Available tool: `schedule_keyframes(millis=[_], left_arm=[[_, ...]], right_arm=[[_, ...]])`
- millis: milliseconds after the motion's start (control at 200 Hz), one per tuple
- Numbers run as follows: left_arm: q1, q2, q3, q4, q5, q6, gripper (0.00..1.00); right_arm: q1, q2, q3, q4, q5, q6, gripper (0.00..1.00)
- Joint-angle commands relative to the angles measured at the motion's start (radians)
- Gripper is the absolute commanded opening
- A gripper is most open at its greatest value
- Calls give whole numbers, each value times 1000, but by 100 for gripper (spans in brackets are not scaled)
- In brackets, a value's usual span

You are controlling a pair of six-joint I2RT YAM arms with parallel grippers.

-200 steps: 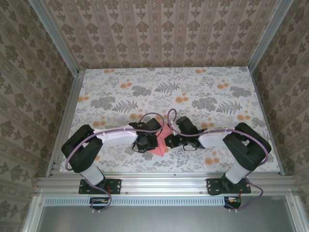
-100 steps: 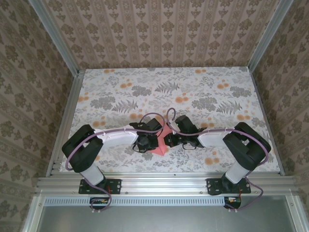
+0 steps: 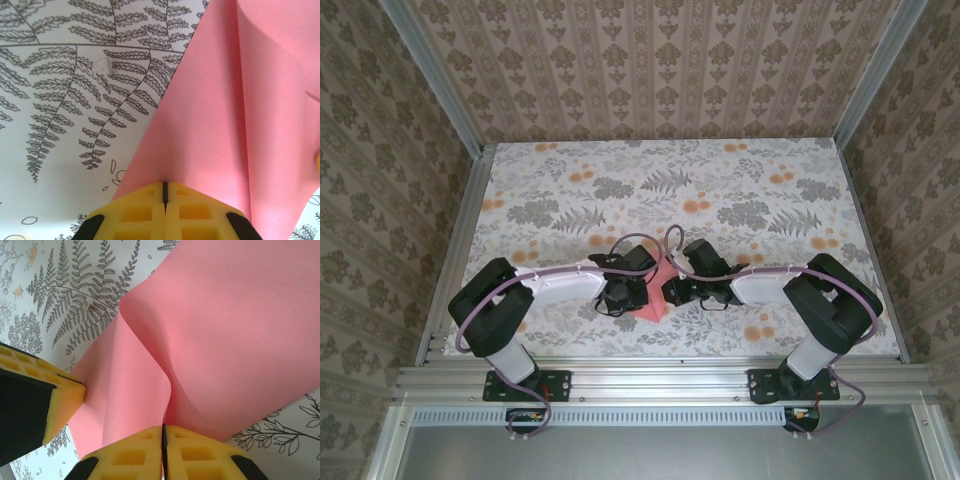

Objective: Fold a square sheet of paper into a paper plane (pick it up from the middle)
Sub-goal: Fold the triangle a second time at the center of the table.

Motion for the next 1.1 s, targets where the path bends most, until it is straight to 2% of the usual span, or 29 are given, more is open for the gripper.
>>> schedule_keyframes(millis=[0,1095], left_arm=[[-12,49,-5,-40,3,23,2],[-19,55,12,-50,-4,26,3]], right_arm=[[-3,-29,25,-32,26,-31,11],[-3,52,46,-64,61,-52,11]])
